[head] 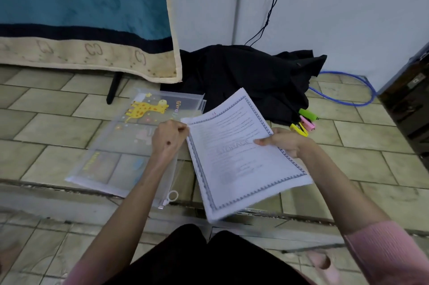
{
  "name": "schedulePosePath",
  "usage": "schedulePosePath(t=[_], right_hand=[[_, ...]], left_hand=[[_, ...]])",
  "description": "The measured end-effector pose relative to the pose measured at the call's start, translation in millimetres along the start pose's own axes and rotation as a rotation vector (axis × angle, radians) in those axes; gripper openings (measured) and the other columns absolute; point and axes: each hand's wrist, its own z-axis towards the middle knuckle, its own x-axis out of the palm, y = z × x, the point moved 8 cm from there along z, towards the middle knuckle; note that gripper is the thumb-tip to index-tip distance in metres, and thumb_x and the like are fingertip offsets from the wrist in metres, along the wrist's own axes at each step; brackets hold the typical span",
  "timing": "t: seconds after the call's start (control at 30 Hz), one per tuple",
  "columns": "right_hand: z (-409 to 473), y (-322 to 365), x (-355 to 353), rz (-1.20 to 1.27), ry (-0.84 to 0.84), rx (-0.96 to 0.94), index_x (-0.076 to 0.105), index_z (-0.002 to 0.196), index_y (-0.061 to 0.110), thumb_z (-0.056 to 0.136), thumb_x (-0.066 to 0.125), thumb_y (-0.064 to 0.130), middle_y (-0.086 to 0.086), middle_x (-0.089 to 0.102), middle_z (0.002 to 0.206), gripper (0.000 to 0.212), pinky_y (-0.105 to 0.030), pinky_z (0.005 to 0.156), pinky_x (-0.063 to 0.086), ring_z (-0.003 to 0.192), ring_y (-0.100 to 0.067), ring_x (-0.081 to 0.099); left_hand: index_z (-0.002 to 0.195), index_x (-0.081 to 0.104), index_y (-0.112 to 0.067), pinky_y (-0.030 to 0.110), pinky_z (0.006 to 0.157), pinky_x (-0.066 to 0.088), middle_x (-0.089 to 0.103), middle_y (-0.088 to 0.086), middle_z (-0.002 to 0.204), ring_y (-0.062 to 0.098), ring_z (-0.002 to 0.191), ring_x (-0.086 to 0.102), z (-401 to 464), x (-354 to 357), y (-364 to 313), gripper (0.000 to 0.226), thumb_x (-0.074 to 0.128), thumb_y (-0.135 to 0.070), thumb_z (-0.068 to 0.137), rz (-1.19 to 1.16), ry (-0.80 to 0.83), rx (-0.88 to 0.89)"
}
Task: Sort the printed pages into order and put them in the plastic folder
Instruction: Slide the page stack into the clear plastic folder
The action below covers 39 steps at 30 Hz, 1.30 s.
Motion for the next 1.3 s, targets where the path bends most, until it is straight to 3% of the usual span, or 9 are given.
schedulePosePath(t=[0.1, 0.2, 0.37, 0.6, 0.83, 0.97, 1.17, 1.23, 1.3], right_hand=[[16.9, 6.4, 4.4, 0.182, -0.079, -0.041, 0.059, 0.123, 0.007, 0.088, 0.064, 0.015, -0.01, 0.066, 0.12, 0.037, -0.041, 0.087, 0.054, 0.103, -0.027, 0.066], [24.8, 10.3, 18.3, 0.269, -0.111, -0.069, 0.059, 0.121, 0.002, 0.087, 0.065, 0.012, -0.01, 0.067, 0.115, 0.036, -0.038, 0.078, 0.057, 0.097, -0.026, 0.067], [31.3, -3.4, 36.6, 0.386, -0.124, -0.054, 0.056, 0.124, -0.001, 0.089, 0.061, 0.008, -0.015, 0.063, 0.122, 0.036, -0.043, 0.091, 0.051, 0.102, -0.03, 0.063], [29.8, -17.1, 44.0, 0.577, -0.162, -0.023, 0.057, 0.12, 0.002, 0.093, 0.055, 0.006, -0.007, 0.067, 0.103, 0.027, -0.027, 0.069, 0.057, 0.087, -0.019, 0.064], [24.3, -17.7, 76.0, 0.678, -0.297, -0.093, 0.059, 0.118, 0.0, 0.091, 0.057, 0.004, -0.014, 0.065, 0.116, 0.027, -0.04, 0.085, 0.053, 0.094, -0.027, 0.065], [18.6, -7.1, 92.1, 0.627, -0.288, -0.166, 0.061, 0.115, 0.003, 0.09, 0.06, 0.007, -0.01, 0.068, 0.109, 0.025, -0.032, 0.074, 0.058, 0.092, -0.023, 0.067], [28.3, 7.0, 108.1, 0.58, -0.289, -0.18, 0.063, 0.112, 0.002, 0.09, 0.06, 0.003, -0.016, 0.066, 0.116, 0.023, -0.033, 0.077, 0.056, 0.091, -0.026, 0.066], [30.5, 16.7, 119.6, 0.623, -0.242, -0.17, 0.061, 0.116, 0.0, 0.092, 0.056, 0.006, -0.017, 0.068, 0.109, 0.025, -0.035, 0.075, 0.057, 0.083, -0.024, 0.068], [28.9, 27.8, 138.0, 0.762, -0.047, -0.101, 0.06, 0.122, 0.005, 0.1, 0.043, 0.027, -0.013, 0.071, 0.096, 0.036, -0.035, 0.071, 0.058, 0.076, -0.022, 0.07]], left_hand=[[0.058, 0.056, -0.007, 0.029, 0.055, 0.038, 0.054, 0.011, 0.06, 0.023, 0.06, 0.054, -0.4, -0.8, -0.1, 0.031, 0.053, -0.022, 0.085, -0.013, 0.024, 0.036], [0.077, 0.072, -0.008, 0.034, 0.067, 0.053, 0.071, 0.012, 0.078, 0.019, 0.061, 0.056, 2.1, -11.7, -3.1, 0.023, 0.054, -0.016, 0.089, -0.094, 0.028, 0.058], [0.088, 0.071, -0.004, 0.034, 0.058, 0.059, 0.068, 0.012, 0.089, 0.024, 0.078, 0.064, 11.8, -17.3, 7.2, 0.012, 0.059, -0.002, 0.084, -0.209, 0.179, 0.0], [0.124, 0.06, -0.005, 0.02, 0.063, 0.053, 0.061, 0.009, 0.113, 0.015, 0.094, 0.058, 4.0, -19.9, 6.7, 0.052, 0.06, 0.012, 0.075, -0.255, 0.387, -0.03], [0.122, 0.062, -0.011, 0.013, 0.058, 0.052, 0.067, -0.001, 0.108, 0.004, 0.085, 0.062, 8.8, -21.4, 3.8, 0.046, 0.063, 0.003, 0.079, -0.359, 0.441, -0.047], [0.118, 0.063, -0.008, 0.015, 0.06, 0.054, 0.064, -0.009, 0.088, 0.002, 0.076, 0.061, 13.8, -18.9, -1.0, 0.04, 0.062, 0.005, 0.08, -0.479, 0.374, -0.102], [0.119, 0.063, -0.007, 0.017, 0.058, 0.055, 0.065, 0.003, 0.102, 0.013, 0.086, 0.062, 3.4, 15.1, -14.3, 0.042, 0.065, -0.003, 0.078, -0.494, 0.409, -0.119], [0.121, 0.063, -0.008, 0.016, 0.057, 0.055, 0.066, 0.003, 0.105, 0.013, 0.087, 0.063, 1.4, 22.2, -23.1, 0.044, 0.066, -0.006, 0.077, -0.476, 0.386, -0.097], [0.122, 0.062, -0.008, 0.016, 0.057, 0.055, 0.066, 0.003, 0.106, 0.015, 0.088, 0.063, -0.5, 26.6, -30.3, 0.045, 0.065, -0.007, 0.077, -0.45, 0.362, -0.083]])
